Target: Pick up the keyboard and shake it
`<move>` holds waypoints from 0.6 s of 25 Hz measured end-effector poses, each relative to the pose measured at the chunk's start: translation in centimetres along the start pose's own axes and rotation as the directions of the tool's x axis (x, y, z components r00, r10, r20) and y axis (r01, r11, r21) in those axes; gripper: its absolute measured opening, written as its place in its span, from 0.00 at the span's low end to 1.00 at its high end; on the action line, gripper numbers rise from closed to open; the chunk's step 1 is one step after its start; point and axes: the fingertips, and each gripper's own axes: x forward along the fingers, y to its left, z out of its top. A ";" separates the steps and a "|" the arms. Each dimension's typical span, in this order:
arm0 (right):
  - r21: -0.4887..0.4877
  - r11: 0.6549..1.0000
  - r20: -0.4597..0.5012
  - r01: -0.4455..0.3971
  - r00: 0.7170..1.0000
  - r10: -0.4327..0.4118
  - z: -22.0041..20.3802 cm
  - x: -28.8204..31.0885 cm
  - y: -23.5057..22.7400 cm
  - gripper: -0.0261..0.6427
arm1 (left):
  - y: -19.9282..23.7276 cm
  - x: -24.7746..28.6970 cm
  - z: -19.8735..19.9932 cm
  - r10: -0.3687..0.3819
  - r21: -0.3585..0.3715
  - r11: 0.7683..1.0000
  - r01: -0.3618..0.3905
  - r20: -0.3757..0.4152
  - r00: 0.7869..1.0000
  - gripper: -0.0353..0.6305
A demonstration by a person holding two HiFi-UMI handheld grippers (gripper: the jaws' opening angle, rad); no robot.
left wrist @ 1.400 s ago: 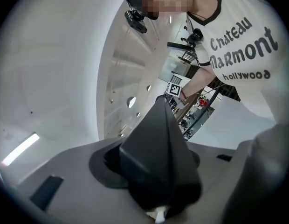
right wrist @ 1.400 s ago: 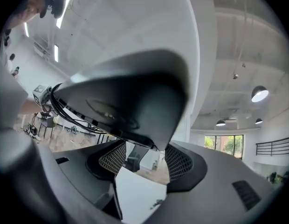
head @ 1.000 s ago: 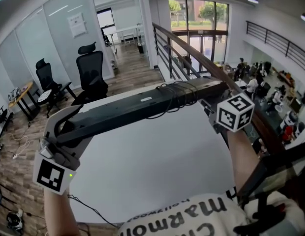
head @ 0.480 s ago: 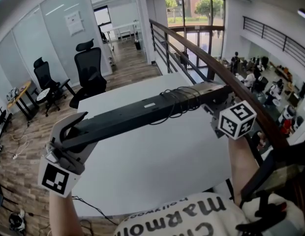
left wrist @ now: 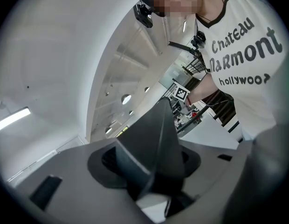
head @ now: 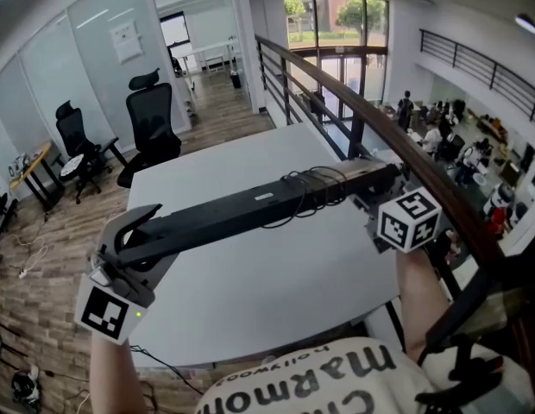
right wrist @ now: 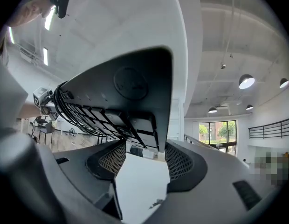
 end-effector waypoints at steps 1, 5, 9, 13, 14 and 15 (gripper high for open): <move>0.000 1.000 -0.001 -0.001 1.000 0.001 -0.1 -0.6 -0.2 0.45 | -0.6 0.1 0.4 0.004 -0.005 1.000 -0.004 -0.002 1.000 0.36; -0.002 1.000 -0.011 -0.016 1.000 0.016 -0.6 -4.1 -1.2 0.45 | -3.5 0.2 3.1 0.006 0.007 1.000 -0.006 -0.012 1.000 0.36; -0.001 1.000 -0.030 -0.028 0.999 0.028 -0.8 -7.7 -2.6 0.45 | -6.4 0.6 6.2 0.022 -0.020 1.000 -0.022 -0.025 0.999 0.36; -0.006 0.999 -0.045 -0.041 0.998 0.040 -1.2 -10.1 -3.9 0.45 | -8.8 1.3 7.9 0.030 -0.043 0.999 -0.031 -0.032 0.999 0.37; -0.005 0.999 -0.048 -0.045 0.998 0.045 -1.4 -10.8 -4.0 0.45 | -9.5 1.3 8.3 0.033 -0.054 0.998 -0.035 -0.038 0.999 0.37; -0.002 0.999 -0.052 -0.050 0.997 0.050 -1.7 -11.3 -4.0 0.45 | -10.2 1.2 8.6 0.035 -0.060 0.997 -0.038 -0.044 0.998 0.37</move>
